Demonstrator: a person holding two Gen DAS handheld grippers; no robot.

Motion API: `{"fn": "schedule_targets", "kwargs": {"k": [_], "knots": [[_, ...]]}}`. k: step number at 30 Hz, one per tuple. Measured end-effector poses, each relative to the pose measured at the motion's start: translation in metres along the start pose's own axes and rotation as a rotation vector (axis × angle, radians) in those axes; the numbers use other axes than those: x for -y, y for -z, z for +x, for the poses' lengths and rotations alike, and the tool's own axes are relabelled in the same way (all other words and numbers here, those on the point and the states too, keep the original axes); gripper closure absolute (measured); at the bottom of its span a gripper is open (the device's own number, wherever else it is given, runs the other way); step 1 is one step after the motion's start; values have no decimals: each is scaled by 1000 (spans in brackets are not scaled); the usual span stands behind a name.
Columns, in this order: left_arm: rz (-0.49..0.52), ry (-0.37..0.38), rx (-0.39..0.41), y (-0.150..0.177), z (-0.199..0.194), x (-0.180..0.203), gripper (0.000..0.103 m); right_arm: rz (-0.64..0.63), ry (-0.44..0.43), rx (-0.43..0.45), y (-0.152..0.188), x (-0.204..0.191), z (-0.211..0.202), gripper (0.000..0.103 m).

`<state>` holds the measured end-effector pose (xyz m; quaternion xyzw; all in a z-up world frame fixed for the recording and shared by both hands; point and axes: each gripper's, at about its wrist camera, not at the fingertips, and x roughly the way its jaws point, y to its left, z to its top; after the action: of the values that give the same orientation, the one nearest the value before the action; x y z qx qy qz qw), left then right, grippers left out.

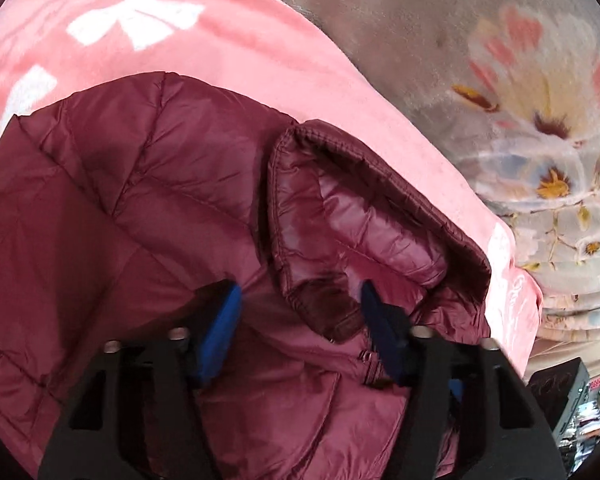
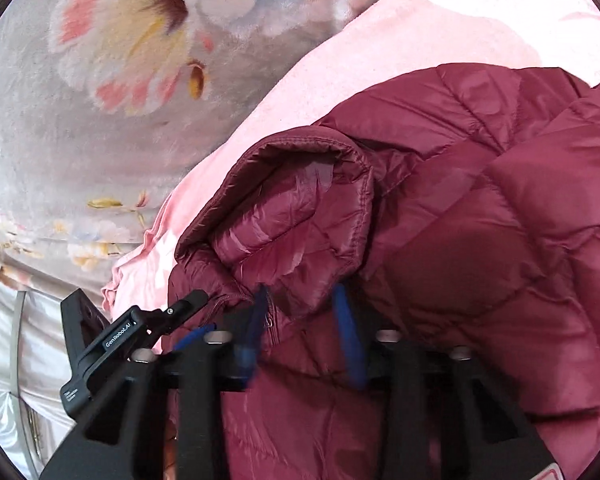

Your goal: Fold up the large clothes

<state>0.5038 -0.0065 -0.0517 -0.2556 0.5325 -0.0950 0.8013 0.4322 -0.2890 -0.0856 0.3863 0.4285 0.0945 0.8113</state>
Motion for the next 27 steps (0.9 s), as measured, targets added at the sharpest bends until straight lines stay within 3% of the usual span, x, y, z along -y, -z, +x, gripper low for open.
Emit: {"fn": "schedule_targets", "kwargs": {"k": [2, 4, 8, 12, 19, 27], "knots": [[25, 9, -18, 2, 0, 2, 90, -89, 37, 44, 3, -13, -10, 92], [80, 4, -1, 6, -8, 6, 94, -190, 65, 80, 10, -27, -25, 93], [203, -12, 49, 21, -27, 10, 97, -379, 174, 96, 25, -40, -30, 94], [254, -55, 46, 35, -19, 2, 97, -421, 262, 54, 30, -30, -13, 94], [318, -74, 71, 42, -2, 0, 96, -400, 267, 28, 34, -8, 2, 96], [394, -100, 149, 55, 1, 0, 95, -415, 274, 65, 40, -7, 5, 98]]}}
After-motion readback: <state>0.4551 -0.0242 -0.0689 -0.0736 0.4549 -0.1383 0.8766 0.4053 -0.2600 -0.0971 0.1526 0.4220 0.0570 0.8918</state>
